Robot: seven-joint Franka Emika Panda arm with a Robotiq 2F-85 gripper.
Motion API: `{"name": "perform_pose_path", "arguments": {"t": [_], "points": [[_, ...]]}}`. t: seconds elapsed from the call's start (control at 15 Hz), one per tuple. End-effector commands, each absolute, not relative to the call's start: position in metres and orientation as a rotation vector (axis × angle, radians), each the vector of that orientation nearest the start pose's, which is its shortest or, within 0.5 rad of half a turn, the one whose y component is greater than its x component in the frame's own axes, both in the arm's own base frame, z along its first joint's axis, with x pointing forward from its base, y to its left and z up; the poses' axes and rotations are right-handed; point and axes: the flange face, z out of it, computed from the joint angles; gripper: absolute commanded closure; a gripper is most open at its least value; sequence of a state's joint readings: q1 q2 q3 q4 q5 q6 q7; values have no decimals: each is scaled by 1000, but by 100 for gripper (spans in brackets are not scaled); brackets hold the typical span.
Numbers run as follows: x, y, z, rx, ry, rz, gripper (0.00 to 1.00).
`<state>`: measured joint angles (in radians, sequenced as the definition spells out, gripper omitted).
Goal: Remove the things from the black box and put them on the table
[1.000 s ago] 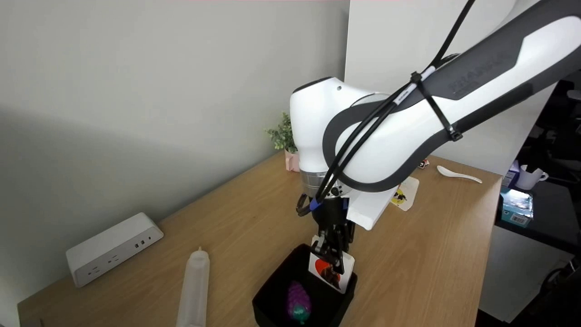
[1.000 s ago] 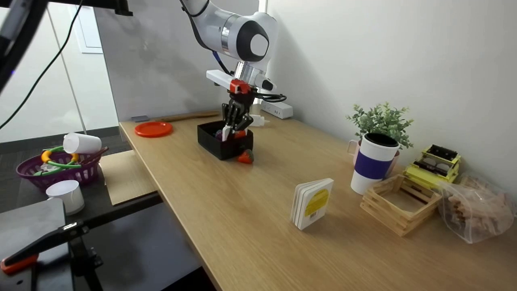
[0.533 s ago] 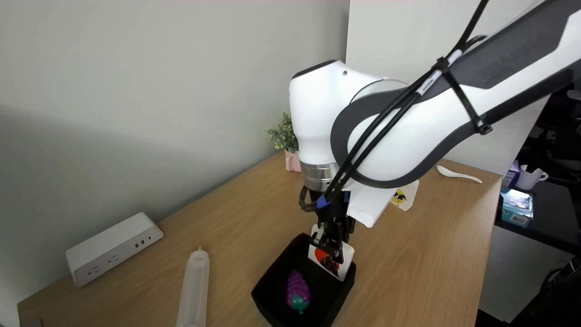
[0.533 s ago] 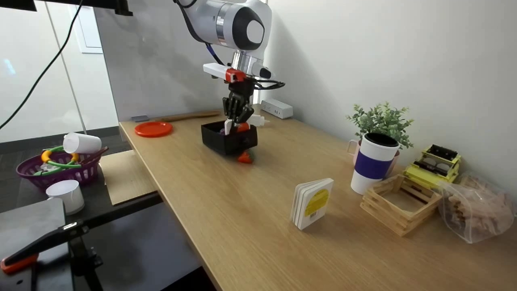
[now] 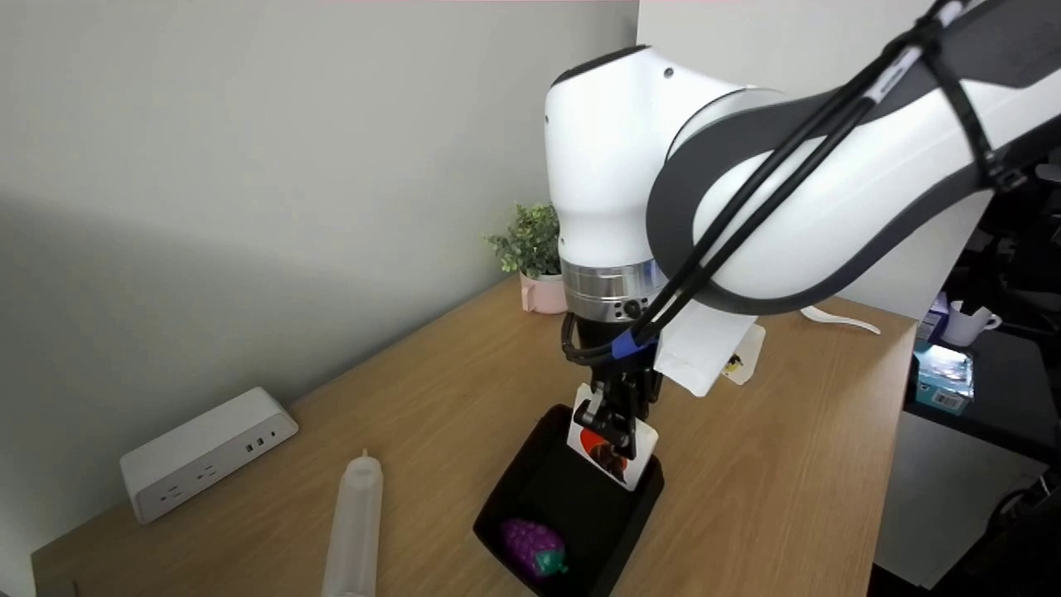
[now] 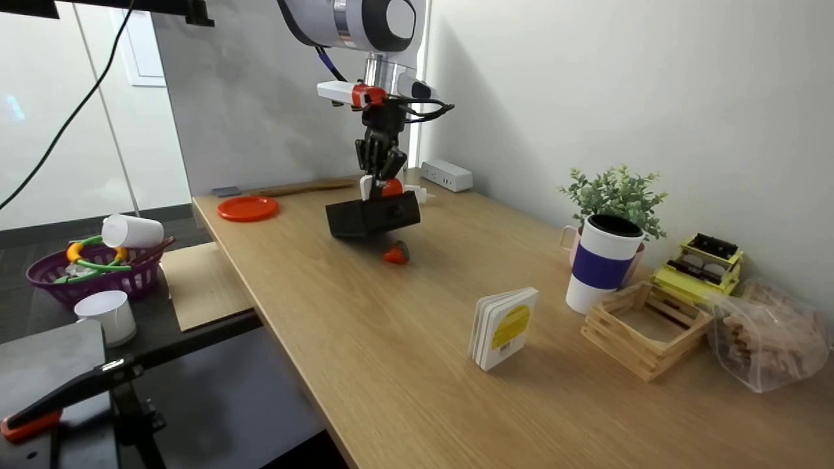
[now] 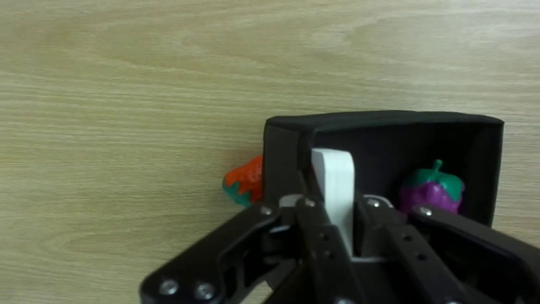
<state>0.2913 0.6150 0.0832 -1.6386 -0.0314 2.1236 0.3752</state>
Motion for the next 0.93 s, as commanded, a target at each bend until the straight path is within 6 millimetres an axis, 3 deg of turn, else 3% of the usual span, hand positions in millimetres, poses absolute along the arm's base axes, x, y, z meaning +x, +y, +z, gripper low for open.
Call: {"name": "perform_pose_path", "arguments": {"t": [0.0, 0.4, 0.67, 0.87], "points": [[625, 232, 249, -3132, -56, 175, 96], [644, 228, 201, -2919, -295, 279, 96], [650, 218, 171, -2842, -330, 336, 96], [655, 209, 174, -2855, -255, 317, 96]]}}
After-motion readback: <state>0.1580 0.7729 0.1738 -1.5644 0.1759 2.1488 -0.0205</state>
